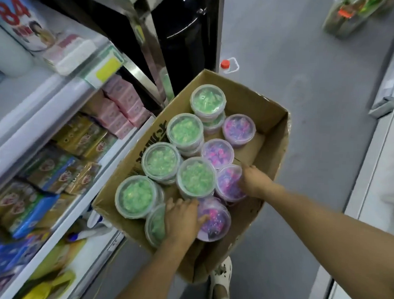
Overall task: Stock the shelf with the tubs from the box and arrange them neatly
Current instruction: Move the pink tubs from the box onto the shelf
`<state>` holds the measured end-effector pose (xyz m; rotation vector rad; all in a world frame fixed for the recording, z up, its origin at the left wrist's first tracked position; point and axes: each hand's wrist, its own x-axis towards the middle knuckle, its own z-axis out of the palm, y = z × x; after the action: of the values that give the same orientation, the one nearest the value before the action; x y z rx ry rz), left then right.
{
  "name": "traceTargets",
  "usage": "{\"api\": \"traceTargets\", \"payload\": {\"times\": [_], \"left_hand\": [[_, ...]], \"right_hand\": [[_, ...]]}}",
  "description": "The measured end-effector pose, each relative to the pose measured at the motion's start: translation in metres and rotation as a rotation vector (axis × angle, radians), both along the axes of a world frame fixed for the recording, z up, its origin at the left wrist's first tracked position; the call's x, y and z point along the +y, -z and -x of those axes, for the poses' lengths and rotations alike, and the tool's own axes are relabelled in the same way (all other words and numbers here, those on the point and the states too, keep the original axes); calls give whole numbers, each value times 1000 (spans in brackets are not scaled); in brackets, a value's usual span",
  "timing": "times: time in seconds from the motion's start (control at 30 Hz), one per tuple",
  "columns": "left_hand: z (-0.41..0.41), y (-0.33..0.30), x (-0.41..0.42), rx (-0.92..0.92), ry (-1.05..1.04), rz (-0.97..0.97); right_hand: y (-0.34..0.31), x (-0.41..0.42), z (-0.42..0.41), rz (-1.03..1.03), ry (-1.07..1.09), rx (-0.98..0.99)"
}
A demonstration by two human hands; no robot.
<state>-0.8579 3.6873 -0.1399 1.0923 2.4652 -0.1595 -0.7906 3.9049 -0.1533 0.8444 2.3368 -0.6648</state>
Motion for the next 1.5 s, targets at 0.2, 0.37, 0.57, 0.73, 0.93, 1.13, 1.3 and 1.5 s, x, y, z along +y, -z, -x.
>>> {"api": "traceTargets", "payload": {"times": [0.2, 0.37, 0.57, 0.73, 0.93, 1.13, 1.3, 1.5], "left_hand": [[10, 8, 9, -107, -91, -73], [15, 3, 8, -256, -142, -95], [10, -20, 5, -546, -368, -339], [9, -51, -22, -696, -538, -520], [7, -109, -119, -752, -798, -775], [-7, -173, -270, -790, -1074, -933], [-24, -227, -405, -763, -1195, -1075], [-45, -291, -537, -691, -1251, -1174]], "right_hand": [[21, 13, 14, 84, 183, -36], [15, 23, 11, 136, 279, 118], [-35, 29, 11, 17, 384, 255], [-98, 22, 6, 165, 716, 393], [-181, -52, -6, 468, 942, 475], [-252, -184, -9, 542, 822, 514], [-299, -308, -3, 580, 646, 500], [-352, -439, 16, 624, 444, 622]]}}
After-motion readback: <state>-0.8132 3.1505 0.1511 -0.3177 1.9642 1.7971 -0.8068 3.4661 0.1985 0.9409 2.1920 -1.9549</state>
